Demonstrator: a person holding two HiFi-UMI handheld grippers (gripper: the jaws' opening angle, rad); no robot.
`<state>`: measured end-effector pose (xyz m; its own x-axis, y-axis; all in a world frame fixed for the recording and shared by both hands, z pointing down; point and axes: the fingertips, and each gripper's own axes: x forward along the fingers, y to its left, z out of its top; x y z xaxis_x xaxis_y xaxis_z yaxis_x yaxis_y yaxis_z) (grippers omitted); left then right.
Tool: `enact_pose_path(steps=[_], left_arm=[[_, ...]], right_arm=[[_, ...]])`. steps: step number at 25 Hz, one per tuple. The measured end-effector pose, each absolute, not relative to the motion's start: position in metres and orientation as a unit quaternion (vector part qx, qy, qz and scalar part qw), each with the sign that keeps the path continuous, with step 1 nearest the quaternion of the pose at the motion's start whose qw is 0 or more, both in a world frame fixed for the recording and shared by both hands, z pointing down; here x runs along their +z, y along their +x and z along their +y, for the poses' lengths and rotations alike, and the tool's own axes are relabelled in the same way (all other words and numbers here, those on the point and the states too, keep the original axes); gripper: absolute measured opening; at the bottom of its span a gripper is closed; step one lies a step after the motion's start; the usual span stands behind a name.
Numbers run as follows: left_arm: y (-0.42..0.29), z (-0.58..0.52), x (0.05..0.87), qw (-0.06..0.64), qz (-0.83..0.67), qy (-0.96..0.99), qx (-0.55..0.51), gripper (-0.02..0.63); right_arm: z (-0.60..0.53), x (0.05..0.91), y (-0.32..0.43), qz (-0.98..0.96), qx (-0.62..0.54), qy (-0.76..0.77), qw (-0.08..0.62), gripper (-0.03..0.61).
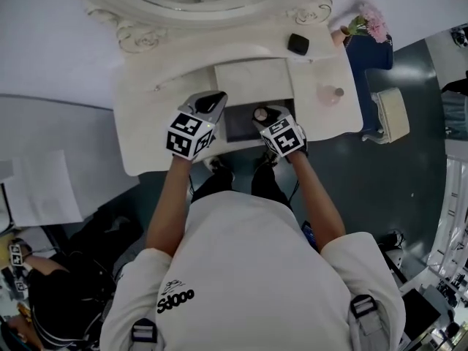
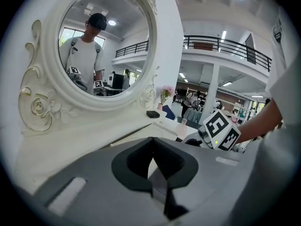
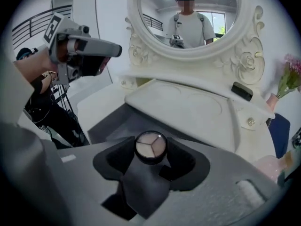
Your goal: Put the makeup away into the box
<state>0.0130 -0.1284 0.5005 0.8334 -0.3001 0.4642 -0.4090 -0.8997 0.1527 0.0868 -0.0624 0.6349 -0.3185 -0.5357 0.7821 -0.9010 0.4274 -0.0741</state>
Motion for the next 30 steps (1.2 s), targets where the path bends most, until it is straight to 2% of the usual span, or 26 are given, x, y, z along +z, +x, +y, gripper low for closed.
enact_pose_path(steps=[12, 17, 23, 25, 26, 28, 30], left_arm=[[0.000, -0.119, 0.511, 0.131, -0.217, 0.937, 0.240, 0.018], [0.017, -0.113, 0.514, 0.121, -0.197, 0.940, 0.249, 0.018], [0.061, -0.122, 0.506, 0.100, -0.174, 0.947, 0.251, 0.020], [0.084, -0.127, 0.502, 0.092, -0.168, 0.949, 0.252, 0.034], [0.097, -0.130, 0.500, 0.087, -0.164, 0.950, 0.253, 0.073], [0.124, -0.137, 0.497, 0.076, -0.157, 0.951, 0.255, 0.127], [0.154, -0.146, 0.495, 0.068, -0.149, 0.953, 0.256, 0.154]], right_arm=[[-0.078, 0.667, 0.083, -0.749, 0.265, 0.454, 0.404, 0.219], [-0.071, 0.662, 0.086, -0.753, 0.272, 0.451, 0.395, 0.259], [-0.058, 0.630, 0.112, -0.752, 0.287, 0.484, 0.342, 0.258], [-0.053, 0.614, 0.130, -0.748, 0.290, 0.508, 0.315, 0.230], [-0.050, 0.605, 0.141, -0.743, 0.290, 0.521, 0.304, 0.214], [-0.045, 0.589, 0.168, -0.729, 0.290, 0.550, 0.286, 0.156], [-0.040, 0.575, 0.198, -0.712, 0.292, 0.580, 0.268, 0.093]])
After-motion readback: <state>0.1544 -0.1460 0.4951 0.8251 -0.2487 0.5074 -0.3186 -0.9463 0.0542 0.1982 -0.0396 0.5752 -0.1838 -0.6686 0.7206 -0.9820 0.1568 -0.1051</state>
